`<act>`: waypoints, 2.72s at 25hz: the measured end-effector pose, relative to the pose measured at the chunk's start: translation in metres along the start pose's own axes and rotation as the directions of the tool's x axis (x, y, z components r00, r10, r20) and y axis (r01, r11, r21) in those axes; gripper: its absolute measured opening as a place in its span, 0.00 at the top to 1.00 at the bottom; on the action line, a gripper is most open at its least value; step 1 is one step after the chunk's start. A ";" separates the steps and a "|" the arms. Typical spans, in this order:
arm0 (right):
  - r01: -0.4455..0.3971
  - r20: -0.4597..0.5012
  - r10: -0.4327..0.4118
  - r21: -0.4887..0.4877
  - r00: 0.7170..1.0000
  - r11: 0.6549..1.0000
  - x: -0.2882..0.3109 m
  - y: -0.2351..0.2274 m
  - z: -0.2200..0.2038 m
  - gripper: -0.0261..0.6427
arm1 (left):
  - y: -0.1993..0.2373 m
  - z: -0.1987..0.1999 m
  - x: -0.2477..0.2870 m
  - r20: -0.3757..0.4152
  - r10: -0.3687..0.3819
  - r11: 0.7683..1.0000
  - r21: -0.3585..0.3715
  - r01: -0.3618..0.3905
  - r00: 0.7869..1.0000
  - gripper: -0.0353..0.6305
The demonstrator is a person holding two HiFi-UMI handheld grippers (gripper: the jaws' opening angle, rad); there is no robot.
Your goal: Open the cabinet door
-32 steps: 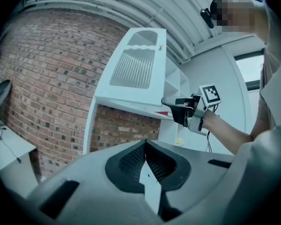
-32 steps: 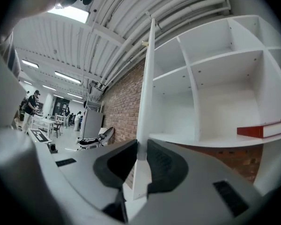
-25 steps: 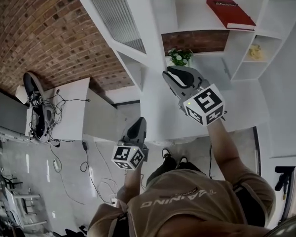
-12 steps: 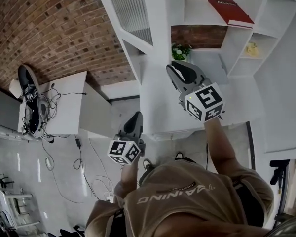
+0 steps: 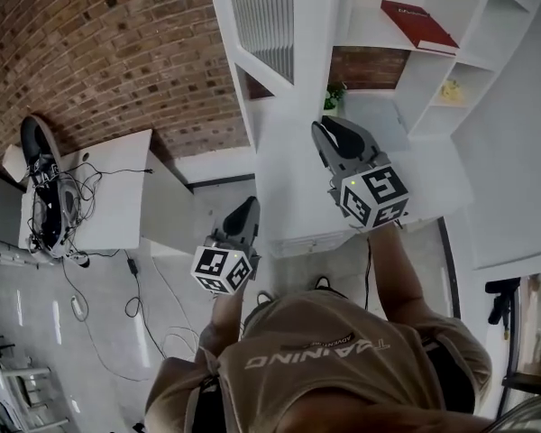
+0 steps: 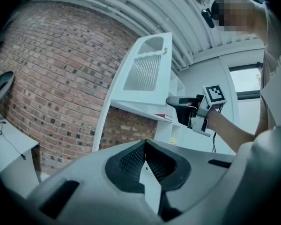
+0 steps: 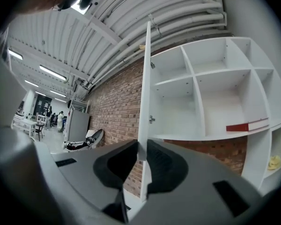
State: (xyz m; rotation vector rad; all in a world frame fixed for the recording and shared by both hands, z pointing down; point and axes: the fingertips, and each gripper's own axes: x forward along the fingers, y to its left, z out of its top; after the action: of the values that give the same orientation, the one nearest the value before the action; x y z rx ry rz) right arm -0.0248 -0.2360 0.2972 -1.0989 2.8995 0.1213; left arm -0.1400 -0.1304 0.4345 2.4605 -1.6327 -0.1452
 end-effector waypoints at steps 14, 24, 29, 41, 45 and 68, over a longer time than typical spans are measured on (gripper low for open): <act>0.116 0.018 -0.115 -0.007 0.993 0.993 0.005 0.044 0.004 0.86 | 0.040 -0.004 -0.041 -0.039 -0.076 0.997 0.004 0.076 0.996 0.94; 0.197 0.030 -0.196 -0.018 0.980 0.980 0.012 0.070 0.002 0.86 | 0.069 -0.011 -0.058 -0.065 -0.096 0.995 -0.001 0.096 0.993 0.94; 0.196 0.027 -0.195 -0.023 0.980 0.980 0.020 0.087 0.005 0.86 | 0.077 -0.013 -0.062 -0.074 -0.116 0.993 -0.010 0.116 0.990 0.94; 0.182 0.013 -0.181 -0.069 0.983 0.981 0.039 0.125 0.007 0.86 | 0.105 -0.015 -0.088 -0.068 -0.070 0.997 -0.027 0.069 0.995 0.94; 0.159 0.012 -0.159 -0.067 0.987 0.985 0.046 0.137 0.007 0.86 | 0.112 -0.011 -0.097 -0.052 -0.054 0.998 -0.021 0.053 0.997 0.94; 0.004 -0.004 -0.004 -0.076 1.000 0.997 0.035 0.148 -0.007 0.90 | 0.091 -0.017 -0.085 -0.045 -0.058 0.998 -0.038 0.056 0.997 0.94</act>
State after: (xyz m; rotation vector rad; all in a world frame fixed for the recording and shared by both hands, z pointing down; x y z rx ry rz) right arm -0.1494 -0.1498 0.3110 -1.1173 2.9185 0.2314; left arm -0.2522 -0.0847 0.4678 2.4655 -1.5289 -0.1238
